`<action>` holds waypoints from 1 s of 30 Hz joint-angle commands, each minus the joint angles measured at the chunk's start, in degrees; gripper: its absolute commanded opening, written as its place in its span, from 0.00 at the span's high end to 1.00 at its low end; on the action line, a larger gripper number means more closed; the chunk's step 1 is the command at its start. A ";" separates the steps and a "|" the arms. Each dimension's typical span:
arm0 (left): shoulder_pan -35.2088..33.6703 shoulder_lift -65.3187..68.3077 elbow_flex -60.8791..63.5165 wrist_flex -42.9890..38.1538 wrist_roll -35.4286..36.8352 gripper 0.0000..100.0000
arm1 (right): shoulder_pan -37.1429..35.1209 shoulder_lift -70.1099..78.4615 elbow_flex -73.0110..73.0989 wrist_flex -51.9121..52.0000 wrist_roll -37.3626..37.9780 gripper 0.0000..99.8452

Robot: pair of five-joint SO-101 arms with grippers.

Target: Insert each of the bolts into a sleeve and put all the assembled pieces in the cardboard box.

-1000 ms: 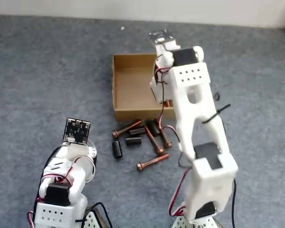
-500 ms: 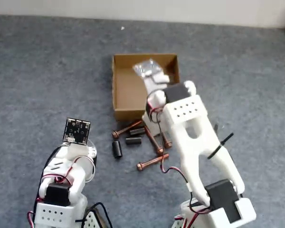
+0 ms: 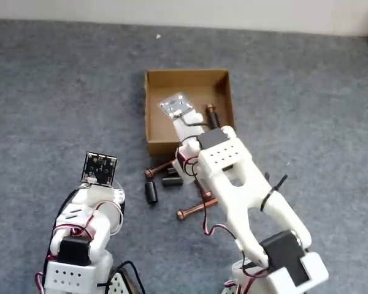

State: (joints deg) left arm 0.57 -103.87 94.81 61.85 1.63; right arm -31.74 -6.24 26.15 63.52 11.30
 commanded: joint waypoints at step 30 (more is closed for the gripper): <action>-0.13 -0.22 0.84 -1.41 -0.44 0.99 | 4.00 13.23 -6.81 -11.56 4.31 0.89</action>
State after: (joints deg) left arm 0.66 -103.87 95.60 61.85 1.63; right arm -29.36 5.27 22.37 53.14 14.73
